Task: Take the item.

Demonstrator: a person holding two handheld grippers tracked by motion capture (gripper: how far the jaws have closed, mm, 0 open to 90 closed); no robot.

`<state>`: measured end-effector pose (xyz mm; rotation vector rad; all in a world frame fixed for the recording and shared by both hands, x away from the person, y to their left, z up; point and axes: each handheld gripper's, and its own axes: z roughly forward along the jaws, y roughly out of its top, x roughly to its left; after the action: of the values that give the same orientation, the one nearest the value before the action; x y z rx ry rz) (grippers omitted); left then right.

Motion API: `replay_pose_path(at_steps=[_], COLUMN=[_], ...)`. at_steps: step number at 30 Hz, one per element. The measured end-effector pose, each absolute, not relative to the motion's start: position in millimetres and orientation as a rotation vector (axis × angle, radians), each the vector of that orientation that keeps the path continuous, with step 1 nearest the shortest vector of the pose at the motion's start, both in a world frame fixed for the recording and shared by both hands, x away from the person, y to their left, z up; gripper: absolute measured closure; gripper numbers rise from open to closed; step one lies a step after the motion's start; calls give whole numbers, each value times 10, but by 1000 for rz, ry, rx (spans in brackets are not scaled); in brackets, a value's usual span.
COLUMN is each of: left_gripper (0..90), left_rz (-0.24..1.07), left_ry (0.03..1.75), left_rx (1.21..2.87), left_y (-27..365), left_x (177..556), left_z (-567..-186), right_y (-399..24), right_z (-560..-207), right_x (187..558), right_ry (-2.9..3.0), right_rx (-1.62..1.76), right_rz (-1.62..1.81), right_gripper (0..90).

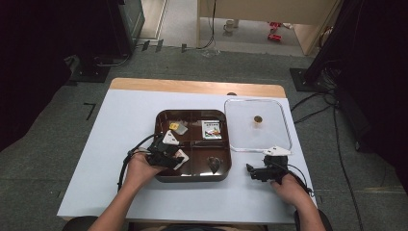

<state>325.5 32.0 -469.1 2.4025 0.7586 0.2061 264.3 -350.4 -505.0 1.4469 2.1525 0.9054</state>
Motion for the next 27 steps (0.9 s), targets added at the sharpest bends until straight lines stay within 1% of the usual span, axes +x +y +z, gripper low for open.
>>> replay_pose_path(at_steps=[4, 9, 11, 19, 22, 23, 25, 27], left_gripper=[521, 546, 573, 612, 644, 670, 864, 869], left_rz=[153, 155, 160, 176, 178, 192, 215, 227], left_ry=[766, 749, 746, 751, 751, 744, 742, 727], left_rx=[2403, 2407, 2409, 2409, 2406, 2399, 2410, 2417], left_y=[335, 334, 329, 312, 314, 319, 322, 318], left_x=[3269, 3261, 3245, 3219, 3220, 3211, 3198, 3191], left_z=[-4700, -4702, -4700, -4696, -4689, -4671, -4657, -4665], right_y=[-3504, -3504, -3504, -3504, -3505, -3504, -3504, -3505], right_z=[-5050, -5050, -5050, -5049, -5050, -5050, -5049, -5050], right_x=[2643, 2643, 2643, 2643, 2643, 2643, 2643, 2643], right_ry=[2153, 2153, 2153, 2152, 2152, 2152, 2152, 2152], right_rx=[1447, 1447, 1447, 1447, 1447, 1447, 1447, 1447], right_rz=[905, 905, 905, 905, 905, 906, 906, 906], right_gripper=[0, 0, 0, 0, 0, 0, 0, 0])
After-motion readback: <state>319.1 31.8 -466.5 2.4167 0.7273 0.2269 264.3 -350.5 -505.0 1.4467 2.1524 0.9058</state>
